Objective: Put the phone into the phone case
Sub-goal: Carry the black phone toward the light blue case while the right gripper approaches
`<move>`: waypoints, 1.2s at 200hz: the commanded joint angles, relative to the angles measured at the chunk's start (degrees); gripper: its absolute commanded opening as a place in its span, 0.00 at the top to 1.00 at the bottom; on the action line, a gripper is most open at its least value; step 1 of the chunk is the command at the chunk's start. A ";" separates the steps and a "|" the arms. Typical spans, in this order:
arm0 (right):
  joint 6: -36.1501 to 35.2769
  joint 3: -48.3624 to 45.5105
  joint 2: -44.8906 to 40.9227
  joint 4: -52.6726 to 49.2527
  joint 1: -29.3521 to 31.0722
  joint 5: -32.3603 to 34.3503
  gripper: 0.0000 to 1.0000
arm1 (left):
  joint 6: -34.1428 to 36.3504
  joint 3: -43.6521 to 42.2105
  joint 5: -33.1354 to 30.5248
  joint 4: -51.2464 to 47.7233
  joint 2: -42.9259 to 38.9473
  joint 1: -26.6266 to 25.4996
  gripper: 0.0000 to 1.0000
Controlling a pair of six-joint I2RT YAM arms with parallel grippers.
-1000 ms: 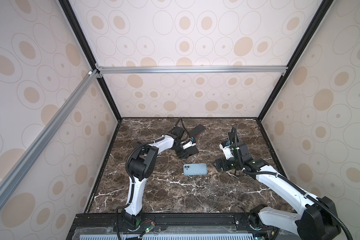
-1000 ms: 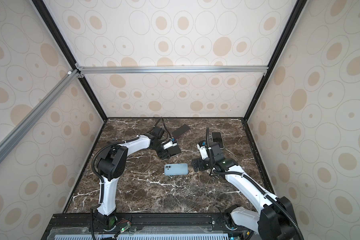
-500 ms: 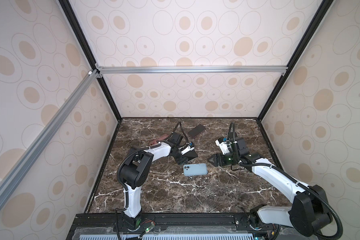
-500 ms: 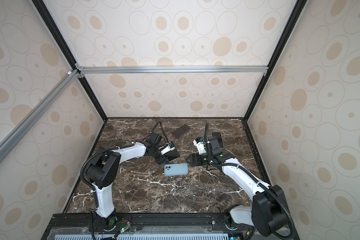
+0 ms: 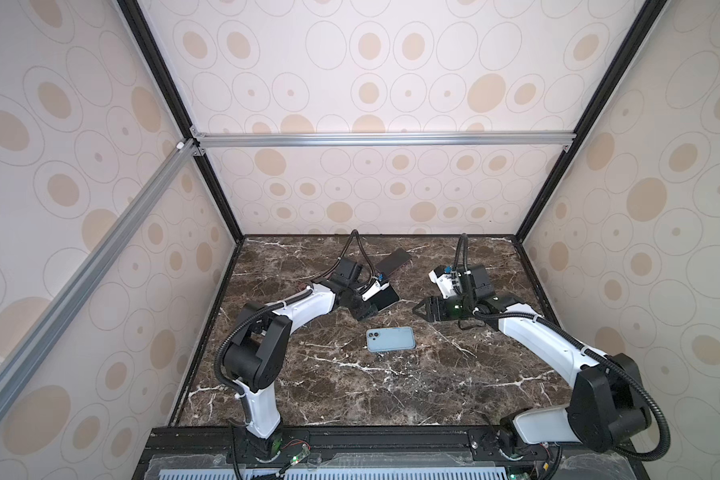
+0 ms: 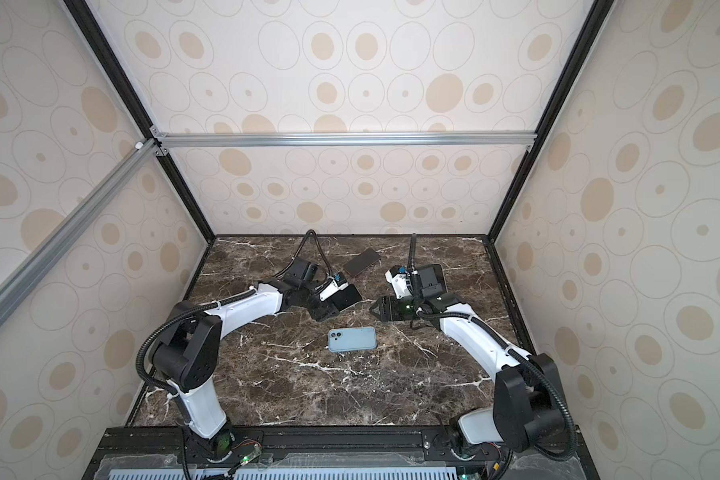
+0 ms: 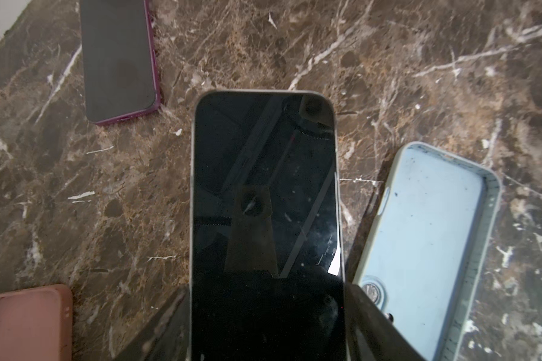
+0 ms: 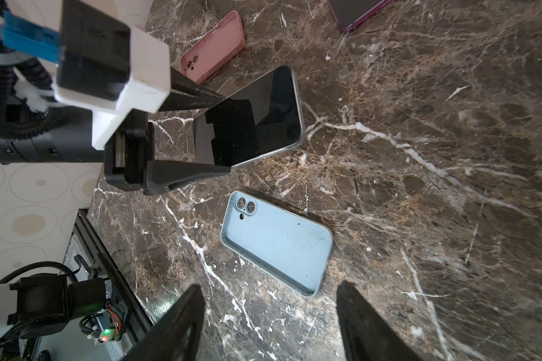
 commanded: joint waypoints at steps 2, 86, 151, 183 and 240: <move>1.39 2.14 1.47 -1.64 -1.54 -4.47 0.34 | -0.56 -0.11 3.83 1.90 -3.53 -0.51 0.98; 0.73 6.41 6.56 -2.64 -2.65 -14.78 0.36 | -1.00 -4.32 8.01 3.54 -10.83 -4.55 0.99; -0.01 7.45 8.32 -3.21 -2.68 -15.96 0.38 | -1.65 -8.15 9.68 5.49 -15.92 -6.68 1.00; 0.03 7.24 8.25 -2.98 -2.68 -19.40 0.45 | -2.31 -11.80 10.78 9.24 -19.17 -7.43 1.00; -0.12 6.17 7.97 -2.42 -2.64 -25.99 0.61 | -2.84 -14.58 10.23 12.74 -22.75 -8.03 1.00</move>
